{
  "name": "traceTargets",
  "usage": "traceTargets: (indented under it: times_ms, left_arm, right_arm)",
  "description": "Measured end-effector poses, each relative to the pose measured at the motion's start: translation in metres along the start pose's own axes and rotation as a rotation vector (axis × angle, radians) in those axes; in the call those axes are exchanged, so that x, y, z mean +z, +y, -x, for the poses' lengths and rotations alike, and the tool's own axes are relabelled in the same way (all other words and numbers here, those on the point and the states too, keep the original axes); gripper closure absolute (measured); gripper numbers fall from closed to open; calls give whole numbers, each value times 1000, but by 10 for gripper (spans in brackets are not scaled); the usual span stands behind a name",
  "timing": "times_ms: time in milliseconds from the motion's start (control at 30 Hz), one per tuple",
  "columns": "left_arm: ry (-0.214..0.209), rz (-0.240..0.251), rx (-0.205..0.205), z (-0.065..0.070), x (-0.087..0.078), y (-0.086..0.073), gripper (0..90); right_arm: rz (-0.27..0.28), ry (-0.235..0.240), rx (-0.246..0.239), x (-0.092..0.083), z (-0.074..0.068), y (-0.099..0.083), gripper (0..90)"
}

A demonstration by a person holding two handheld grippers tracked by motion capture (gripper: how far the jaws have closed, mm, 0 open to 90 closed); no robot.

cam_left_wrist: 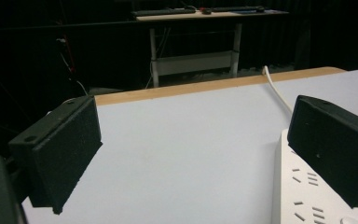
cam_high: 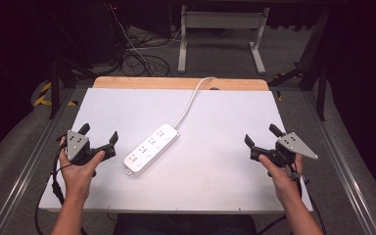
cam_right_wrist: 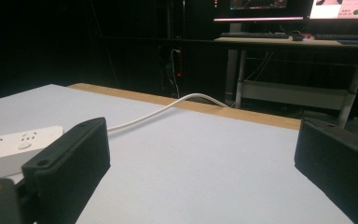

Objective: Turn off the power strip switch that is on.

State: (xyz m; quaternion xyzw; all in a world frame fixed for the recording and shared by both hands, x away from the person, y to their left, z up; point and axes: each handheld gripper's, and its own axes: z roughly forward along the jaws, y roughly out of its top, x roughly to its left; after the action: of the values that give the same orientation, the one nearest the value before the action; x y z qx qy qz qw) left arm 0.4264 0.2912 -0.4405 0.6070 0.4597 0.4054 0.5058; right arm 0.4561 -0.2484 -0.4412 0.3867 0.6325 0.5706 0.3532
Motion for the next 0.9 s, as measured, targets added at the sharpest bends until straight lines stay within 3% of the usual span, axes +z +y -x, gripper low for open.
traceTargets:
  times_ms: [500,900]
  left_arm:
    - [12,24,-4,-3,-9,3,39]
    - [19,21,-2,-3,-7,3,43]
  right_arm:
    - [21,-13,-8,-9,-1,6,37]
    - [12,-8,-12,-7,-3,4,36]
